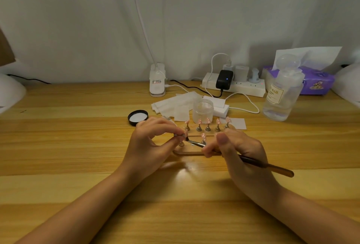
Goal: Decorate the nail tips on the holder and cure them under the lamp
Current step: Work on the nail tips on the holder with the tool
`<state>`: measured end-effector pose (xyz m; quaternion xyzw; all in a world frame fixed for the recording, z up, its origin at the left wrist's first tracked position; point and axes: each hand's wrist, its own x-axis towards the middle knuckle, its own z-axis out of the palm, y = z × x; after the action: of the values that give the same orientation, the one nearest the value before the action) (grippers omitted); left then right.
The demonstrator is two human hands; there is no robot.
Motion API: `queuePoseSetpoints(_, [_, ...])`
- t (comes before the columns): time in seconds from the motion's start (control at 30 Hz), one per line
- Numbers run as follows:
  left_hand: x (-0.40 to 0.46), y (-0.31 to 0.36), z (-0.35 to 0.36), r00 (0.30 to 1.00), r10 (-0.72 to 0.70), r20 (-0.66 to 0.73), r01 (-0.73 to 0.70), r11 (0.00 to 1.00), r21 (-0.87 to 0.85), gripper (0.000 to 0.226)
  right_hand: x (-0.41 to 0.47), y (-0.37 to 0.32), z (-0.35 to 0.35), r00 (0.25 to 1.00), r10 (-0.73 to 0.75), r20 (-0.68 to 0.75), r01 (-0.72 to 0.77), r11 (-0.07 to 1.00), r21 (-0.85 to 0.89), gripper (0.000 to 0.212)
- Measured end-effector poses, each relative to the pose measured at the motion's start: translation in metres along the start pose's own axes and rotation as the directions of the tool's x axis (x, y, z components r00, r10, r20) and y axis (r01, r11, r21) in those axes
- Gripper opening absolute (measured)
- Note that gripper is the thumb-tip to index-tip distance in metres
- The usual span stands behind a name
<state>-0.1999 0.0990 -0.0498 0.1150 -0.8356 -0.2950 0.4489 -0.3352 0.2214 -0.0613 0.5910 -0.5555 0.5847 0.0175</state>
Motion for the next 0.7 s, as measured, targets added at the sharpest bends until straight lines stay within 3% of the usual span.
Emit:
queuePoseSetpoints(0.17, [0.0006, 0.0007, -0.0007, 0.999, -0.035, -0.007, 0.035, 0.999, -0.025, 0.014, -0.0016, -0.003, -0.0005, 0.998, 0.043, -0.039, -0.042, 0.998, 0.042, 0.045])
queuePoseSetpoints(0.33, [0.0001, 0.0, -0.0012, 0.998, -0.057, -0.004, 0.057, 0.997, -0.06, 0.016, -0.0009, -0.0061, -0.0031, 0.98, 0.184, -0.077, -0.16, 0.957, 0.24, 0.053])
queuePoseSetpoints(0.43, [-0.0001, 0.0002, -0.0014, 0.996, -0.085, -0.001, 0.084, 0.993, -0.08, 0.018, 0.0006, -0.0075, -0.0044, 0.974, 0.218, -0.065, -0.195, 0.948, 0.25, 0.055])
queuePoseSetpoints(0.57, [0.0001, 0.0007, -0.0013, 0.997, -0.077, 0.0, 0.077, 0.994, -0.075, 0.021, 0.0038, -0.0074, -0.0047, 0.969, 0.243, -0.053, -0.226, 0.949, 0.219, 0.025])
queuePoseSetpoints(0.7, [0.0, -0.0005, -0.002, 0.997, -0.083, -0.001, 0.083, 0.995, -0.056, 0.022, 0.0038, -0.007, -0.0042, 0.988, 0.15, -0.031, -0.148, 0.986, 0.073, 0.014])
